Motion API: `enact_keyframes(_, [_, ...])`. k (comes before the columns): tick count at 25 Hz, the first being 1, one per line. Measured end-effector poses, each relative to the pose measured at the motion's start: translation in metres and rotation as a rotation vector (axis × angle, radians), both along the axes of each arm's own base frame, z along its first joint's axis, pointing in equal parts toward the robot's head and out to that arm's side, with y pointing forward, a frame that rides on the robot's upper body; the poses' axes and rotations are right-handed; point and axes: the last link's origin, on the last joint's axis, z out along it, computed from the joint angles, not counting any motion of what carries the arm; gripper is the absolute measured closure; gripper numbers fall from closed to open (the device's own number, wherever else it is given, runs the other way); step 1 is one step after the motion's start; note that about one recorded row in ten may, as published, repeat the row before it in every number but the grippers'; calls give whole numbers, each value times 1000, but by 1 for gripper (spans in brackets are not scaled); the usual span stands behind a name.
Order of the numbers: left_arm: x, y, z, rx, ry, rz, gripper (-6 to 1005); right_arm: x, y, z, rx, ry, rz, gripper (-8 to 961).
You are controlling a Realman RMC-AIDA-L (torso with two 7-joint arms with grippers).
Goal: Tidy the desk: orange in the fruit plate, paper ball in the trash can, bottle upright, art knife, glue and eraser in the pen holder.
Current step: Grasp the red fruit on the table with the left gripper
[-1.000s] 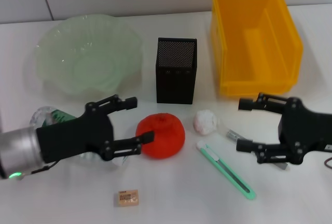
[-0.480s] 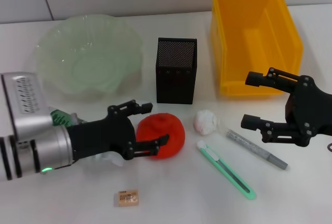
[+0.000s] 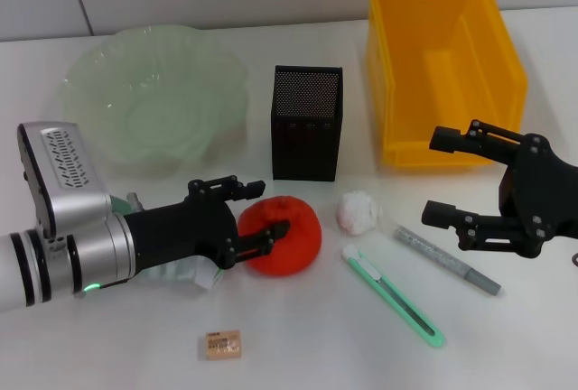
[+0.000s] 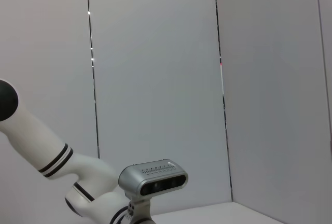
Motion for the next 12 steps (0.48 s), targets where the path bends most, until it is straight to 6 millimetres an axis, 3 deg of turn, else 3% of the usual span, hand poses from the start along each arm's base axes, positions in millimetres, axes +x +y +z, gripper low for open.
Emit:
enact_keyframes(3, [0,-1,-1,2,4,-13,268,0,0,0,1,0,-3,109])
enact_keyframes(8, [0,-3,-2,-3,4,-16,526,1,0,0,6,3,-10,109])
enact_keyframes(12, [0,-7,-1,-8,-22,-21,665,2,-1,1,10,4,-16,109])
